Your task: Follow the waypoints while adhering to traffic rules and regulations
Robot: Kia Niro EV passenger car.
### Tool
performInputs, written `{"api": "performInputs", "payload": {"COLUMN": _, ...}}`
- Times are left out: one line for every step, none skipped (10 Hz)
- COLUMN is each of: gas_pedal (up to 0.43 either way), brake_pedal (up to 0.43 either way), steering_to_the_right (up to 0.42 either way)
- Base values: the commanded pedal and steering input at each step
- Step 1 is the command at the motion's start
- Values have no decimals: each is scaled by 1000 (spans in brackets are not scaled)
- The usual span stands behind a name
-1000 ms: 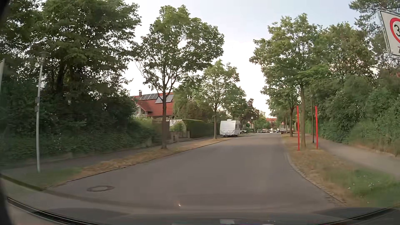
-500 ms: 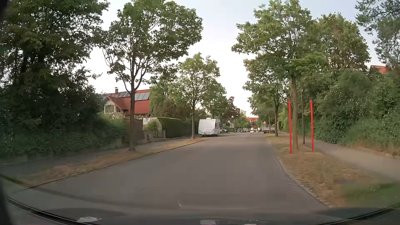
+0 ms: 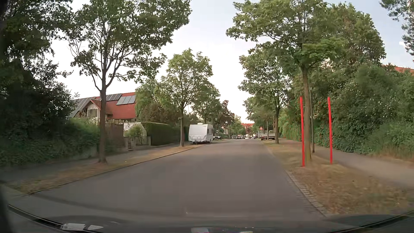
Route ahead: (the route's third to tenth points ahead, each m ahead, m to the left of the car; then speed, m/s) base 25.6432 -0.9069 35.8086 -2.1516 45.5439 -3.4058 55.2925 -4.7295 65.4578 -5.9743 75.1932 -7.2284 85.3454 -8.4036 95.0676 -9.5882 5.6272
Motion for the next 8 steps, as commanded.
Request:
{"api": "performInputs", "payload": {"gas_pedal": 177, "brake_pedal": 12, "steering_to_the_right": 82}}
{"api": "performInputs", "payload": {"gas_pedal": 177, "brake_pedal": 12, "steering_to_the_right": 82}}
{"api": "performInputs", "payload": {"gas_pedal": 177, "brake_pedal": 12, "steering_to_the_right": 82}}
{"api": "performInputs", "payload": {"gas_pedal": 177, "brake_pedal": 12, "steering_to_the_right": 78}}
{"api": "performInputs", "payload": {"gas_pedal": 177, "brake_pedal": 12, "steering_to_the_right": 76}}
{"api": "performInputs", "payload": {"gas_pedal": 177, "brake_pedal": 12, "steering_to_the_right": 76}}
{"api": "performInputs", "payload": {"gas_pedal": 177, "brake_pedal": 12, "steering_to_the_right": 73}}
{"api": "performInputs", "payload": {"gas_pedal": 177, "brake_pedal": 12, "steering_to_the_right": 58}}
